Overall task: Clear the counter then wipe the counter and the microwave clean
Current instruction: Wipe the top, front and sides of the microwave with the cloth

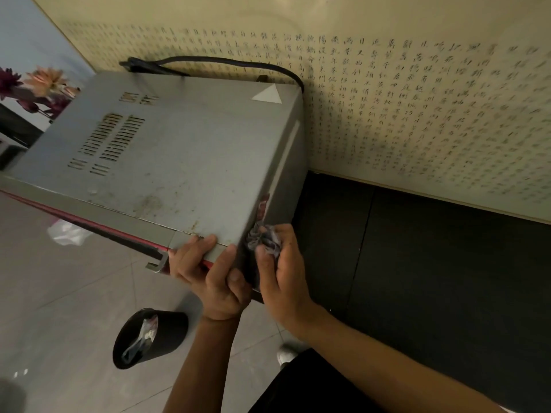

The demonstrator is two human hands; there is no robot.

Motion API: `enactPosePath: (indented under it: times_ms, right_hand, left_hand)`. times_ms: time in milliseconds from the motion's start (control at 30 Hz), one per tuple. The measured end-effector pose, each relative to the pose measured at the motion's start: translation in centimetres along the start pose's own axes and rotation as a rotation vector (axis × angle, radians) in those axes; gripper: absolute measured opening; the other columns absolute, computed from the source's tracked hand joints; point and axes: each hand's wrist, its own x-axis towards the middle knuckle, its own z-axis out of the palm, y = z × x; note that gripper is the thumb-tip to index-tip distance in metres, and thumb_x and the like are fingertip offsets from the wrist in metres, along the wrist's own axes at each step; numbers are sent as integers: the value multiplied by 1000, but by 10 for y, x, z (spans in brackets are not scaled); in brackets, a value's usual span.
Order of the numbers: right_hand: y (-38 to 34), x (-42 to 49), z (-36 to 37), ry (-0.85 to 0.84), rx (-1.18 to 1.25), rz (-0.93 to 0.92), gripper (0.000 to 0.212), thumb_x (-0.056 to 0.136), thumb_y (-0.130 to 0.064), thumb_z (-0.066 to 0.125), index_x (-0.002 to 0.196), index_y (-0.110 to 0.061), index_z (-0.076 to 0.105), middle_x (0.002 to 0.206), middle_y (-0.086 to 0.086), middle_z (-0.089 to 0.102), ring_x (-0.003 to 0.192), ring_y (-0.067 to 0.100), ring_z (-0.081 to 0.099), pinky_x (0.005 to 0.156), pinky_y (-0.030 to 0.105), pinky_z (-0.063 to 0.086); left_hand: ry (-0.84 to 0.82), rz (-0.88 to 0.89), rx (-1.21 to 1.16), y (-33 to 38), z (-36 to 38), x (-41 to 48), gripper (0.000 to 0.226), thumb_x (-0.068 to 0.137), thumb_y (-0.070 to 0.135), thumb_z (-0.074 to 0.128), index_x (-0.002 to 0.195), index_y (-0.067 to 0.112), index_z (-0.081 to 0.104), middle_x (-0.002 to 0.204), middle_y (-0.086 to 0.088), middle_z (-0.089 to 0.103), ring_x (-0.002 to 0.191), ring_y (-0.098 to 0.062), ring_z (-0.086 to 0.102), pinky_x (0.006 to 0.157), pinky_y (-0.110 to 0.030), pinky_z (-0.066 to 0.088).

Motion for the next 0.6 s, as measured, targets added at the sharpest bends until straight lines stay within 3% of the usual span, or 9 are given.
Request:
enactPosePath:
  times_ms: [200, 300, 433, 500, 600]
  right_hand:
    - [-20, 51, -12, 157, -72, 53, 18, 103, -26, 46, 105, -10, 54, 90, 7, 58, 75, 11, 58, 66, 17, 47]
    - [-24, 46, -5, 191, -43, 84, 19, 104, -26, 44, 104, -10, 53, 87, 5, 59, 74, 14, 60, 64, 23, 50]
    - [-12, -13, 9, 56, 26, 111, 32, 104, -30, 41, 119, -4, 52, 105, 5, 63, 92, 16, 66, 77, 34, 57]
    - [2, -37, 10, 2, 37, 183, 35, 104, -31, 41, 126, -5, 50, 115, 3, 64, 104, 10, 65, 86, 27, 56]
    - [19, -45, 4, -1, -4, 316, 34, 103, -37, 41, 124, -13, 52, 114, 0, 65, 105, 5, 64, 86, 20, 53]
  left_hand:
    - [-46, -41, 26, 3, -4, 0, 23, 102, 31, 36, 120, 27, 49, 112, -16, 50, 129, -13, 39, 84, -70, 37]
    - [-60, -55, 42, 7, -6, 1, 24, 104, 34, 35, 114, 22, 54, 114, -16, 50, 125, -18, 40, 83, -71, 37]
    - [-59, -51, 71, 9, -8, 0, 27, 105, 34, 35, 111, 18, 56, 115, -17, 51, 108, -36, 47, 97, -60, 38]
    - [-64, -40, 77, 9, -11, 0, 26, 105, 31, 36, 111, 16, 56, 115, -18, 51, 105, -40, 47, 102, -54, 37]
    - [-77, -51, 78, 10, -11, 1, 27, 105, 30, 36, 109, 14, 56, 115, -18, 50, 106, -40, 46, 99, -59, 38]
